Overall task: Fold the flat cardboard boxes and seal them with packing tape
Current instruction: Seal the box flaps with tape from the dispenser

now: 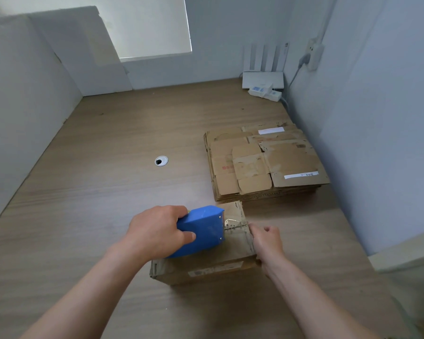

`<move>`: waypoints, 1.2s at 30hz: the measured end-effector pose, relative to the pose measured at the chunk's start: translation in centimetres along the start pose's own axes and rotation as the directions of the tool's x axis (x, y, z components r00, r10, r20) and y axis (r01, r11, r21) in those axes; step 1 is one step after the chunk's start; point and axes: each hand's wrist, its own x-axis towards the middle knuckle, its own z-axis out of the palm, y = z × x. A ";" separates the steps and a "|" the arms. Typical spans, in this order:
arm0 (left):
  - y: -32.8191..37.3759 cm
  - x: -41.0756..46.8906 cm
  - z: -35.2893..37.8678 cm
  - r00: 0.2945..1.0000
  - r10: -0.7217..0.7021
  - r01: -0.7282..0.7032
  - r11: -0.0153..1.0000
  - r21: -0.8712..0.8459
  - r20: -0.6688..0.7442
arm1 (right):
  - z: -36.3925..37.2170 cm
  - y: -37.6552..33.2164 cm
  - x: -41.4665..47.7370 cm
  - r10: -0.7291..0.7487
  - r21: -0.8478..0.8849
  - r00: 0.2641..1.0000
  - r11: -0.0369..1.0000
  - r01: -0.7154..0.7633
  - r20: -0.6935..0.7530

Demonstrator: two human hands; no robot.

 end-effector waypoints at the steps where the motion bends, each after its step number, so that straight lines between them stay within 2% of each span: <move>1: 0.1 -0.1 0.1 1.000 0.002 -0.002 1.000 0.005 -0.006 | -0.5 -0.2 0.1 -0.012 -0.105 0.999 0.994 0.008 -0.042; 2: 0.1 -0.1 0.2 1.000 0.004 -0.004 1.000 0.007 -0.013 | -1.0 -0.5 -0.1 -0.097 -0.209 0.990 0.975 0.074 -0.105; 4: 0.0 -0.1 0.3 1.000 0.004 -0.004 1.000 0.006 -0.024 | -1.7 -1.3 -1.1 -0.378 -0.316 0.907 0.897 0.309 -0.187; 6: 0.0 -0.1 0.3 1.000 0.006 -0.006 1.000 0.006 -0.031 | -1.0 -1.7 -2.1 -0.534 -0.336 0.838 0.814 0.475 -0.110; 9: 0.3 0.0 0.3 0.999 0.021 -0.020 1.000 0.015 -0.024 | 0.7 -1.1 -2.3 -0.469 -0.378 0.877 0.797 0.471 0.104; 12: -0.7 0.2 -0.2 0.999 0.042 -0.042 0.999 -0.008 0.020 | 0.8 -1.1 -2.0 -0.469 -0.364 0.868 0.790 0.494 0.162; 15: -3.3 0.1 -1.4 0.984 0.090 -0.051 0.969 -0.241 0.156 | 0.5 -0.9 -1.8 -0.492 -0.369 0.846 0.762 0.532 0.204; 18: -8.0 -0.6 -2.4 0.959 0.097 0.028 0.903 -0.429 0.265 | 0.6 -0.5 -1.2 -0.544 -0.393 0.821 0.726 0.564 0.173; 22: -15.6 -3.1 -2.9 0.939 0.014 0.168 0.853 -0.494 0.344 | 0.4 -0.4 -0.9 -0.552 -0.451 0.818 0.697 0.558 0.160; 25: -18.5 -4.6 -2.0 0.919 0.032 0.224 0.779 -0.586 0.394 | 0.9 -0.4 -1.0 -0.554 -0.463 0.815 0.686 0.562 0.169; 36: -22.0 -5.1 1.5 0.894 0.022 0.274 0.764 -0.584 0.448 | 0.8 0.1 -0.5 -0.583 -0.466 0.797 0.668 0.580 0.156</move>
